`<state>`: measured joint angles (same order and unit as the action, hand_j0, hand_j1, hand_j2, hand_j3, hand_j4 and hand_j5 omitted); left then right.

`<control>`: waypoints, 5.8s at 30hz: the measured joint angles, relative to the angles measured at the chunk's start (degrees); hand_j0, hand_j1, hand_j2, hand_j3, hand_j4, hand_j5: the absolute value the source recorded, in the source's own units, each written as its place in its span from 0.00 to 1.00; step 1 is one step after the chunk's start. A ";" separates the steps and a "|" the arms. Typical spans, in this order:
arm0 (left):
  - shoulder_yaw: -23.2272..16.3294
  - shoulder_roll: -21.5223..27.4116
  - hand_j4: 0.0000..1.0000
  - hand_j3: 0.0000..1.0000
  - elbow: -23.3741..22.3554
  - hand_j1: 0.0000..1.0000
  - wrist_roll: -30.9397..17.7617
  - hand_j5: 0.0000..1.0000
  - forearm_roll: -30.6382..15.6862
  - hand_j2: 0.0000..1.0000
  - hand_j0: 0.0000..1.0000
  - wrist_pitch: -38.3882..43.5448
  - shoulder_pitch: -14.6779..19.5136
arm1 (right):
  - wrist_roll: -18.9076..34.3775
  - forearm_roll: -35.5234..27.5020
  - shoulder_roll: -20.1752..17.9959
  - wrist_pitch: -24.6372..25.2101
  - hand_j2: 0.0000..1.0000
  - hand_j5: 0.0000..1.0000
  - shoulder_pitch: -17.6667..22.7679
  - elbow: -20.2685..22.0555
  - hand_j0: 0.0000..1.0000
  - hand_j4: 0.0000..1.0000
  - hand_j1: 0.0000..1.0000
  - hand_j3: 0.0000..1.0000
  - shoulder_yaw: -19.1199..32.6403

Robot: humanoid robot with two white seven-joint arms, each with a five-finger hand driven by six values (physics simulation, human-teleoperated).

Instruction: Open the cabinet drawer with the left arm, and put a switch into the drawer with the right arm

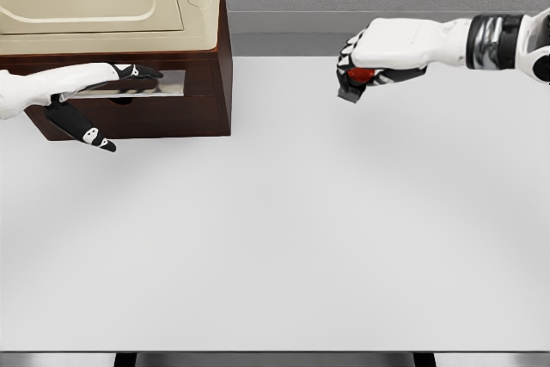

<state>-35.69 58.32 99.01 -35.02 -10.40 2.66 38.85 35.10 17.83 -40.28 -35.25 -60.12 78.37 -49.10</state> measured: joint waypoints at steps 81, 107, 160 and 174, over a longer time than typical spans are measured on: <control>0.80 7.51 1.00 1.00 2.75 1.00 0.78 1.00 -22.37 1.00 1.00 4.91 -5.45 | -0.06 -4.28 8.56 1.49 0.43 0.43 -5.71 1.10 0.43 0.43 0.43 0.43 -6.48; 0.53 10.56 1.00 1.00 2.93 1.00 0.33 1.00 -26.21 1.00 1.00 5.14 -6.68 | -0.08 -4.26 8.66 1.50 0.43 0.43 -6.15 1.13 0.43 0.43 0.43 0.43 -6.84; 3.39 14.53 1.00 1.00 2.84 1.00 0.24 1.00 -37.15 1.00 1.00 4.64 -12.19 | -0.06 -10.61 12.35 9.74 0.43 0.43 -14.33 6.48 0.43 0.43 0.43 0.43 -9.75; 3.72 14.90 1.00 1.00 2.87 1.00 0.03 1.00 -38.58 1.00 1.00 4.77 -12.80 | -0.07 -10.72 17.54 13.18 0.43 0.43 -15.82 4.66 0.43 0.43 0.43 0.43 -11.43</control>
<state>-31.97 73.22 101.87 -34.99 -48.98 7.43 26.04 35.04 7.11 -22.74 -22.07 -75.94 83.03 -60.54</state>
